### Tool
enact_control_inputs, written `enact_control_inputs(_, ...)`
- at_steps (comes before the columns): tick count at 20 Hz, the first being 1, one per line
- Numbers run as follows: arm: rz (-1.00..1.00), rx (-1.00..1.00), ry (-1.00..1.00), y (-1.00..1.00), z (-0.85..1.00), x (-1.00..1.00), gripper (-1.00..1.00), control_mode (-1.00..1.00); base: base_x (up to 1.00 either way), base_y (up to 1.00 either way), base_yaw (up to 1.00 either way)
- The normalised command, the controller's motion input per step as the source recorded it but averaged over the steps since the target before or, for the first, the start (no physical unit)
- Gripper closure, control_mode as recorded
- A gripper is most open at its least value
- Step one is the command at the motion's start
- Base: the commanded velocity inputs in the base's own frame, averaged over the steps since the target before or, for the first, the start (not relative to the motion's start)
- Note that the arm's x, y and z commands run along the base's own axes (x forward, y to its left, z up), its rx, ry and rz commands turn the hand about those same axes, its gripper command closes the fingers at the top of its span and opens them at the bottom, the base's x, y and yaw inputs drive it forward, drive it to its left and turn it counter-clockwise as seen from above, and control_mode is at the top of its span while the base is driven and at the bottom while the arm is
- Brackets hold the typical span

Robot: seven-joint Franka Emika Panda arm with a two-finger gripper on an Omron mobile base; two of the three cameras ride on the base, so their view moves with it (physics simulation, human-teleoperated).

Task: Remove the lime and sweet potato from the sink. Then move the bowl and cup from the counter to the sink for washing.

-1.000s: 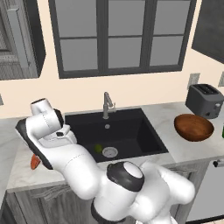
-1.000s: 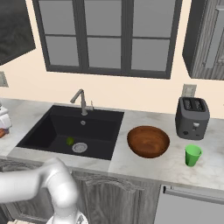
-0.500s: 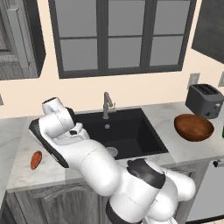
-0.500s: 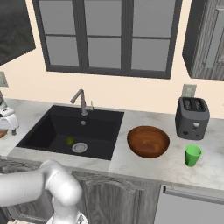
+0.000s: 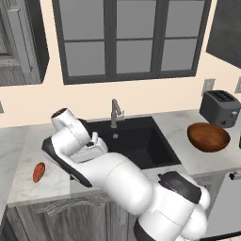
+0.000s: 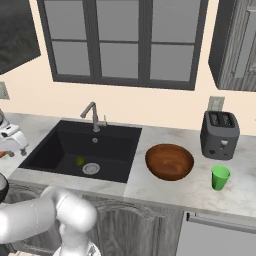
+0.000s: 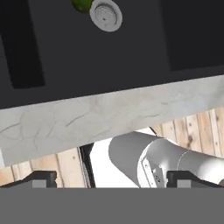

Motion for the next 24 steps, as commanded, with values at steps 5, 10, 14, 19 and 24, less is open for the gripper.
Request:
enact_control_inputs(5,0.12,-0.06,-0.13,-0.38,0.05,-0.12,-1.0,-1.0,0.0,0.0,0.0)
enact_control_inputs(10,0.1,-0.04,-0.07,-0.36,0.06,-0.05,-1.0,-1.0,0.0,0.0,0.0)
enact_control_inputs(14,0.05,-0.02,0.0,-0.32,0.03,0.0,-1.0,-1.0,0.0,0.0,0.0)
enact_control_inputs(19,0.03,0.0,0.06,-0.3,0.02,0.01,-1.0,-1.0,0.0,0.0,0.0)
enact_control_inputs(24,0.03,0.0,0.08,-0.3,0.02,0.0,-1.0,-1.0,0.0,0.0,0.0)
